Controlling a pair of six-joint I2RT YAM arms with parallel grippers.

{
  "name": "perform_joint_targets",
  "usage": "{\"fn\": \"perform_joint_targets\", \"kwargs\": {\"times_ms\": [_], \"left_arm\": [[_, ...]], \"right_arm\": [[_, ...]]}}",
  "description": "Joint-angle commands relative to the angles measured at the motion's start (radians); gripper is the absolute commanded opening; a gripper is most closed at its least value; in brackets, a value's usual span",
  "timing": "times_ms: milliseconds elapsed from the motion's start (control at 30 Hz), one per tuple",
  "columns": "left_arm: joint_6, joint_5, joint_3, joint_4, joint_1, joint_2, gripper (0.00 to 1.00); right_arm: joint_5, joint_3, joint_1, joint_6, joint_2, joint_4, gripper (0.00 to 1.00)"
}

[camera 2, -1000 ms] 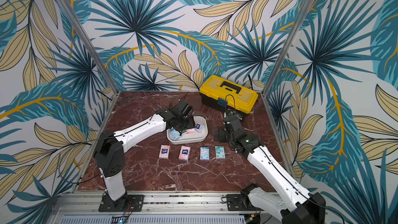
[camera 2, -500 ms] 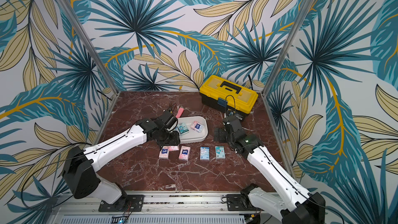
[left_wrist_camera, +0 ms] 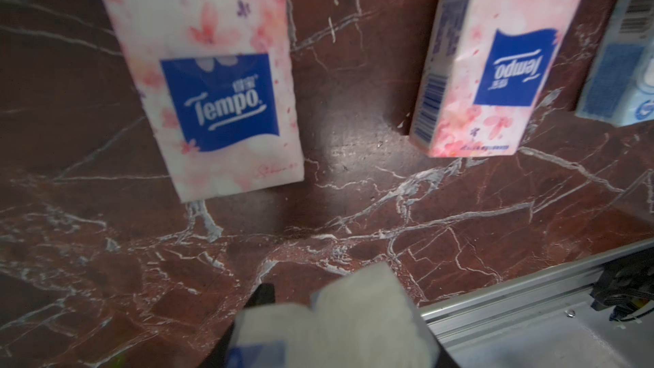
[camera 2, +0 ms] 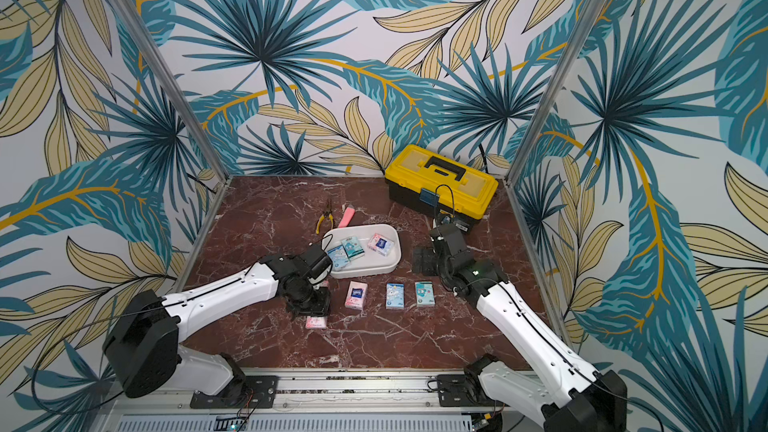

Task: Take the pocket tissues out of the storage box
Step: Place the pocket tissues at the center of the board.

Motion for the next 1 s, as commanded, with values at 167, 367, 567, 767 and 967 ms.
{"fn": "perform_joint_targets", "kwargs": {"times_ms": [167,367,567,767,967], "left_arm": [[0.038,-0.002,-0.092,0.064,0.005,0.029,0.52],[0.067,-0.016,-0.11,0.081,0.005,0.085,0.52],[0.062,-0.013,-0.133,0.111,0.004,0.111,0.52],[0.05,-0.019,-0.156,0.127,0.005,0.11,0.6],[0.052,-0.044,-0.151,0.107,0.005,0.092,0.66]], "right_arm": [[0.002,-0.03,-0.004,0.014,-0.022,0.005,0.99],[0.004,-0.029,-0.003,0.022,-0.019,0.005,0.99],[0.006,-0.027,-0.003,0.028,-0.016,0.005,0.99],[0.001,-0.018,-0.003,0.03,-0.004,0.007,0.99],[-0.001,-0.012,-0.003,0.03,0.005,0.011,0.99]]}}
